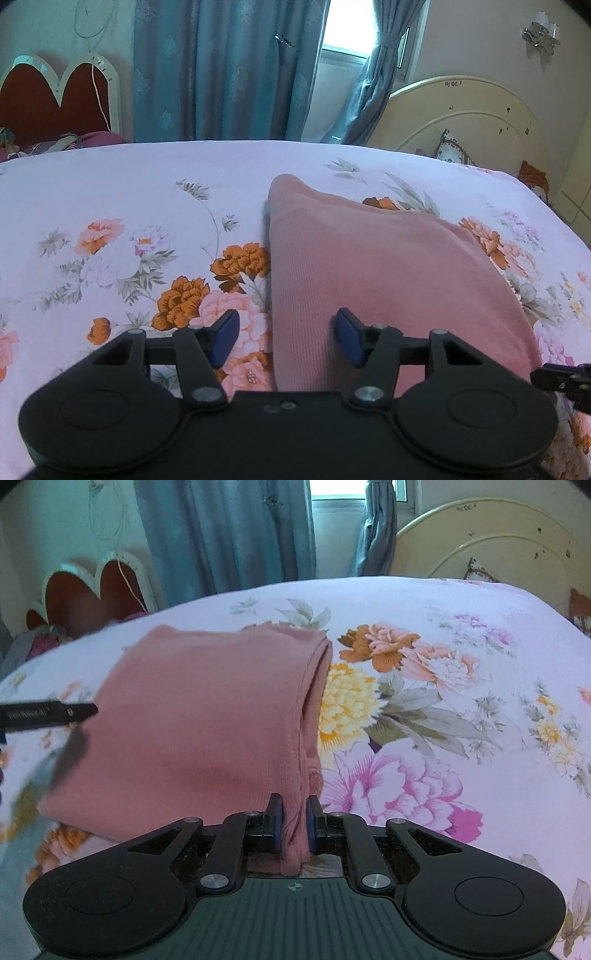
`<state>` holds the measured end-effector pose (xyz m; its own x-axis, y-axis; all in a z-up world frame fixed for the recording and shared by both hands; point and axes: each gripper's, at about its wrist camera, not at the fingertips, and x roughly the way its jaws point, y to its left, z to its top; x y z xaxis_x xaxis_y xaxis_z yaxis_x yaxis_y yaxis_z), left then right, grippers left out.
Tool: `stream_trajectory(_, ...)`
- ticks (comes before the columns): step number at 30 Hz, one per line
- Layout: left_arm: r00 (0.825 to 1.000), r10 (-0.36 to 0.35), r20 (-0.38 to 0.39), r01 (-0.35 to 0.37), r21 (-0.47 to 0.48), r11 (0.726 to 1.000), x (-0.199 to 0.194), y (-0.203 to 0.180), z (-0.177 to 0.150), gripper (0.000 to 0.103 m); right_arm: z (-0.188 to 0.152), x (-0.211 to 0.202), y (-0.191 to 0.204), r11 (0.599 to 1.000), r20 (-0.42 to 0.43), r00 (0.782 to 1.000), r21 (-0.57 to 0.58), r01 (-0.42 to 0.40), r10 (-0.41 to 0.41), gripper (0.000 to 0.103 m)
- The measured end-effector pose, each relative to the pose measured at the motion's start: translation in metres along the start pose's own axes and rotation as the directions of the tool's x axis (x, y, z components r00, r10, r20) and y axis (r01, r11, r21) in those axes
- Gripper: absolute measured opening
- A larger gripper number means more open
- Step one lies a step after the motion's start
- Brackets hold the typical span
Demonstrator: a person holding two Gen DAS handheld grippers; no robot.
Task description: Fold small clothes
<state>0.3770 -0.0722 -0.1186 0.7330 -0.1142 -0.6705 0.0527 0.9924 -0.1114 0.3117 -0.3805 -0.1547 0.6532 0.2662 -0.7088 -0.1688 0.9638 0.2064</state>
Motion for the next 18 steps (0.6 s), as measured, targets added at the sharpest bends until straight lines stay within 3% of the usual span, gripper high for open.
stream_trajectory(5, 1.000, -0.001, -0.020, 0.001, -0.021, 1.000, 0.000, 0.002, 0.007, 0.067, 0.018, -0.008, -0.005, 0.998, 0.019, 0.999, 0.045, -0.047, 0.046, 0.011)
stream_trajectory(6, 1.000, -0.006, -0.023, 0.005, -0.027, 1.000, 0.000, 0.003, 0.008, 0.071, 0.021, -0.008, -0.006, 0.997, 0.019, 0.998, 0.056, -0.059, 0.058, 0.016)
stream_trajectory(7, 1.000, -0.015, -0.025, 0.014, -0.033, 0.999, 0.000, 0.004, 0.010, 0.074, 0.025, -0.006, -0.007, 0.995, 0.019, 0.998, 0.070, -0.065, 0.063, 0.027)
stream_trajectory(8, 0.999, -0.023, -0.026, 0.022, -0.036, 0.999, 0.000, 0.004, 0.012, 0.075, 0.028, -0.006, -0.009, 0.994, 0.031, 0.997, 0.083, -0.067, 0.065, 0.062)
stream_trajectory(9, 0.999, -0.028, -0.025, 0.027, -0.032, 0.999, 0.000, 0.002, 0.014, 0.075, 0.031, -0.008, -0.009, 0.994, 0.056, 0.997, 0.086, -0.066, 0.062, 0.075)
stream_trajectory(13, 0.999, -0.041, -0.020, 0.041, -0.015, 0.999, 0.002, -0.003, 0.019, 0.081, 0.043, -0.001, -0.007, 0.996, 0.070, 0.995, 0.056, -0.070, 0.066, 0.075)
stream_trajectory(18, 0.997, -0.066, -0.048, 0.064, -0.033, 0.997, 0.015, -0.006, 0.023, 0.081, 0.055, 0.025, -0.018, 0.987, 0.036, 0.994, 0.123, -0.108, 0.105, 0.075)
